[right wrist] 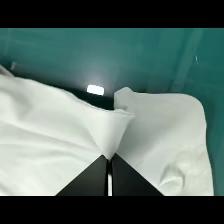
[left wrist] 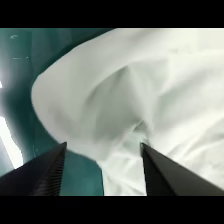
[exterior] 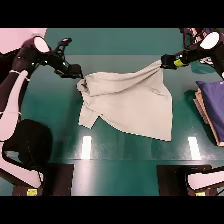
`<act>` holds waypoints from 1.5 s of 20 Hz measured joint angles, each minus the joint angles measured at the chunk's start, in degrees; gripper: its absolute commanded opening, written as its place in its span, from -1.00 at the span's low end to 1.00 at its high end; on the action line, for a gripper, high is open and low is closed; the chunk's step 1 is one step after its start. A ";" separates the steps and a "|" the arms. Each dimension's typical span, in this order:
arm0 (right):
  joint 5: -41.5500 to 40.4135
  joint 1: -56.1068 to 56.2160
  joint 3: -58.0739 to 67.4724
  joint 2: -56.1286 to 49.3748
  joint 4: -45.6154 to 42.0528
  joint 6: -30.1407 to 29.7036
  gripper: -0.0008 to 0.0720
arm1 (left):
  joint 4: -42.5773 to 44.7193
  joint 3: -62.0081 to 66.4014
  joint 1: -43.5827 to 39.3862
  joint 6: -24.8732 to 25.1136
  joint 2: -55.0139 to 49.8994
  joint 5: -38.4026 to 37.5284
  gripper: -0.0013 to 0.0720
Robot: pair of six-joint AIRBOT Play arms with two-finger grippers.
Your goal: Fold the shirts.
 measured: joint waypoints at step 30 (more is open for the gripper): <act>6.49 0.04 0.00 5.79 0.46 -0.04 -0.94 | -5.97 -51.71 -5.35 2.01 32.52 3.26 -0.88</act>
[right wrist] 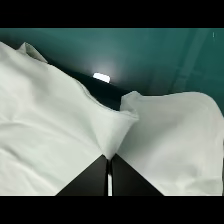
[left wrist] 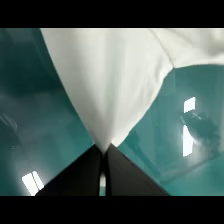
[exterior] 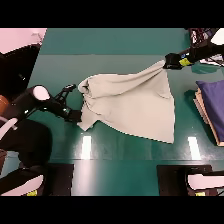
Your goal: Fold the shirts.
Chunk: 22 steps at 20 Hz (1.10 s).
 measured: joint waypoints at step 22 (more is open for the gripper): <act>0.00 0.00 0.00 2.49 0.17 -0.02 -0.94 | 5.33 6.88 -0.09 -6.38 -2.82 21.44 0.80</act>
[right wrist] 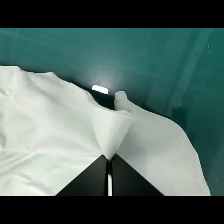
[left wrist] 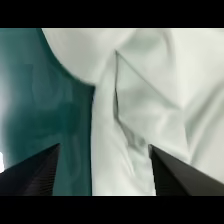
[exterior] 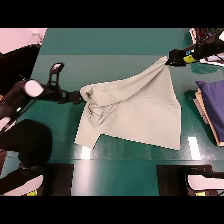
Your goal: Fold the shirts.
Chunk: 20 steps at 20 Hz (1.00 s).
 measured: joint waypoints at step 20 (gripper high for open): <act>-0.55 0.00 -0.02 7.17 -0.83 -0.66 -0.94 | 3.52 19.10 3.63 0.22 -7.98 3.37 -0.87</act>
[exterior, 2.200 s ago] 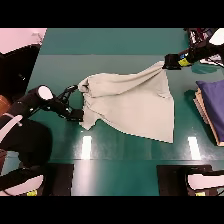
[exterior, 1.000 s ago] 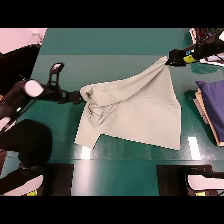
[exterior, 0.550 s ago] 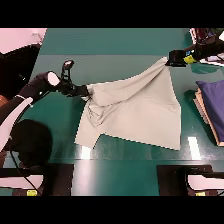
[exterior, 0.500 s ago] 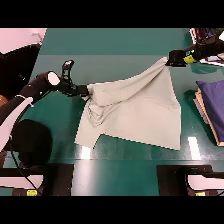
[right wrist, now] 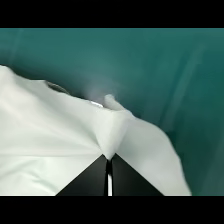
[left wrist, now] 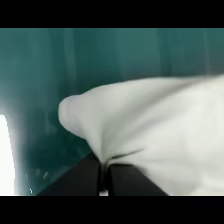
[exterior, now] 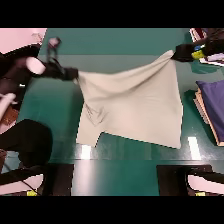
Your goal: Fold the shirts.
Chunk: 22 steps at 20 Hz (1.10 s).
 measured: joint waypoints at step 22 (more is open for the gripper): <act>1.01 0.02 18.40 20.96 -10.99 -0.39 -0.94 | -4.37 36.20 5.60 4.50 27.65 -24.00 -0.87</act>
